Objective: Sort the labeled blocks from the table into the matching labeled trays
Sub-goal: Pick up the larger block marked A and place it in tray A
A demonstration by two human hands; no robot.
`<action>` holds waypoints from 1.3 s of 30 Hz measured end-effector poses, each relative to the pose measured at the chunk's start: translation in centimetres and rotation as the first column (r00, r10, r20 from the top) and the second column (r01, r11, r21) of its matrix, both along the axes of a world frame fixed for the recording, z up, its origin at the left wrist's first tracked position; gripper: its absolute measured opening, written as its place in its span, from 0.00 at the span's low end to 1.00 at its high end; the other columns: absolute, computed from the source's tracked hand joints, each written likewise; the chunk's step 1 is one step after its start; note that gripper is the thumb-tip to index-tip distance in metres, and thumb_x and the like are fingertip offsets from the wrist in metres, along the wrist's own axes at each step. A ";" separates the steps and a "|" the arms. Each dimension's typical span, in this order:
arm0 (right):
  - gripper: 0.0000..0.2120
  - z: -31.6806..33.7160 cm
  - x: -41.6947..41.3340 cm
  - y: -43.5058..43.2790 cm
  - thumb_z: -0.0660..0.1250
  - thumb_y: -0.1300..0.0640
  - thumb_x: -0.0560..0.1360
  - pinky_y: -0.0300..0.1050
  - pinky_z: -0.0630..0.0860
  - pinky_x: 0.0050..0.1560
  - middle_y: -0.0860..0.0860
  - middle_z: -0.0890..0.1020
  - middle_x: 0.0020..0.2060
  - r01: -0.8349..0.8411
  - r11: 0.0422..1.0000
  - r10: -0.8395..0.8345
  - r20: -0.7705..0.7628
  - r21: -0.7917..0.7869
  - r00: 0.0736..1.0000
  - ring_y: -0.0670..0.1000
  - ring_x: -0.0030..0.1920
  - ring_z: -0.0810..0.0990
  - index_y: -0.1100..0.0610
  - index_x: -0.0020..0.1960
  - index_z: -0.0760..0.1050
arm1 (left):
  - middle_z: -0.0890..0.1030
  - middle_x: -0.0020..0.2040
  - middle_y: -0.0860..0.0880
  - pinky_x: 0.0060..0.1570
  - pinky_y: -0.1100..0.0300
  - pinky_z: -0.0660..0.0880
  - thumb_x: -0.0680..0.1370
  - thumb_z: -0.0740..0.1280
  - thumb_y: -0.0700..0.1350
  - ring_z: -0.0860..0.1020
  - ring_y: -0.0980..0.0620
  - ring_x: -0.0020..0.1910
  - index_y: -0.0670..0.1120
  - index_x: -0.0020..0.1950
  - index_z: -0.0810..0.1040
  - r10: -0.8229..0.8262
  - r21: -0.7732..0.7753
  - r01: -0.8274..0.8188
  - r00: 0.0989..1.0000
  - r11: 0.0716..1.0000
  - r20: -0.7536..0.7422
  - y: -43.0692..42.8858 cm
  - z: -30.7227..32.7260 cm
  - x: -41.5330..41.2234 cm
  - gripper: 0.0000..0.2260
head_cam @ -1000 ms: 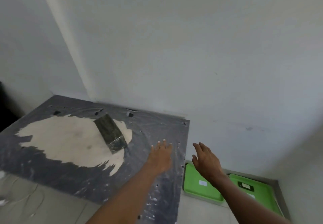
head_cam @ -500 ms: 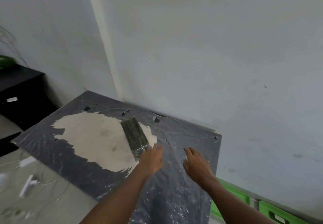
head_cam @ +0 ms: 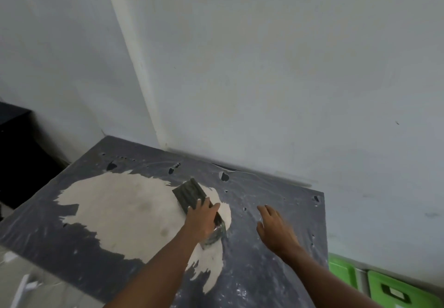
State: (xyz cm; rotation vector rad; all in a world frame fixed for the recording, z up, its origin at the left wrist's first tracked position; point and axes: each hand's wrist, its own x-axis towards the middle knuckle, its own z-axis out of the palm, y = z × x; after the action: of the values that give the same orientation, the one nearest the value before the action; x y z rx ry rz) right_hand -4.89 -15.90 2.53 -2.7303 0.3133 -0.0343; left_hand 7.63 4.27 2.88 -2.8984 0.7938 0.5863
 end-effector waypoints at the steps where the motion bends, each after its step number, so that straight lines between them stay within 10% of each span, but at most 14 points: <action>1: 0.19 -0.1 0.5 0.6 0.60 0.57 0.79 0.50 0.78 0.58 0.55 0.75 0.65 0.016 1.000 -0.016 -0.001 -0.005 1.000 0.54 0.61 0.76 0.55 0.70 0.65 | 0.52 0.81 0.41 0.74 0.32 0.57 0.80 0.66 0.41 0.51 0.35 0.79 0.54 0.79 0.55 -0.078 0.050 0.078 0.997 0.996 -0.005 0.6 -0.1 1.1 0.31; 7: 0.20 -1.2 2.5 3.9 0.61 0.58 0.79 0.46 0.79 0.56 0.53 0.75 0.65 0.105 0.994 -0.105 -0.010 0.005 0.994 0.52 0.60 0.77 0.54 0.71 0.65 | 0.38 0.81 0.40 0.73 0.28 0.45 0.74 0.74 0.46 0.40 0.33 0.79 0.55 0.81 0.43 -0.463 0.250 0.458 0.885 0.853 -0.045 2.7 -1.1 4.9 0.47; 14: 0.22 -1.4 2.3 5.2 0.61 0.57 0.79 0.50 0.79 0.56 0.54 0.74 0.66 0.186 0.982 -0.187 -0.046 -0.012 0.981 0.54 0.62 0.76 0.54 0.72 0.63 | 0.62 0.75 0.39 0.75 0.33 0.50 0.66 0.77 0.59 0.59 0.35 0.75 0.50 0.78 0.53 -0.663 0.197 0.644 0.747 0.739 0.047 2.2 -0.7 6.7 0.49; 23: 0.22 0.2 -0.2 2.2 0.63 0.56 0.78 0.50 0.79 0.56 0.54 0.73 0.67 0.293 0.956 -0.292 0.028 -0.016 0.956 0.55 0.63 0.76 0.55 0.71 0.63 | 0.71 0.67 0.40 0.73 0.36 0.58 0.67 0.73 0.62 0.70 0.40 0.66 0.48 0.76 0.58 -0.575 -0.043 0.594 0.792 0.803 0.205 -4.1 -0.3 2.4 0.44; 32: 0.28 -2.6 -6.1 0.4 0.59 0.53 0.79 0.56 0.76 0.59 0.60 0.75 0.67 0.412 0.894 -0.369 -0.234 0.174 0.899 0.61 0.62 0.77 0.52 0.77 0.53 | 0.67 0.70 0.37 0.68 0.36 0.58 0.70 0.73 0.59 0.65 0.35 0.70 0.50 0.76 0.54 -0.474 -0.020 0.494 0.844 0.869 0.251 -7.8 -3.4 -5.2 0.42; 39: 0.23 -4.0 -6.1 2.7 0.58 0.56 0.79 0.53 0.76 0.57 0.59 0.77 0.64 0.409 0.872 -0.349 -0.244 0.270 0.905 0.59 0.60 0.78 0.55 0.73 0.60 | 0.82 0.56 0.41 0.49 0.41 0.77 0.55 0.82 0.57 0.81 0.41 0.53 0.53 0.63 0.78 -0.500 -0.035 0.521 0.834 0.853 0.232 -5.3 -2.9 -5.4 0.37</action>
State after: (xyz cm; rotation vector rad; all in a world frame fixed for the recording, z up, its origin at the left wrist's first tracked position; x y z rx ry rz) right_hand -10.96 -13.24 -1.46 -2.3174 0.8357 0.1550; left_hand 2.24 -0.98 -0.07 -2.5800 1.5184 0.1737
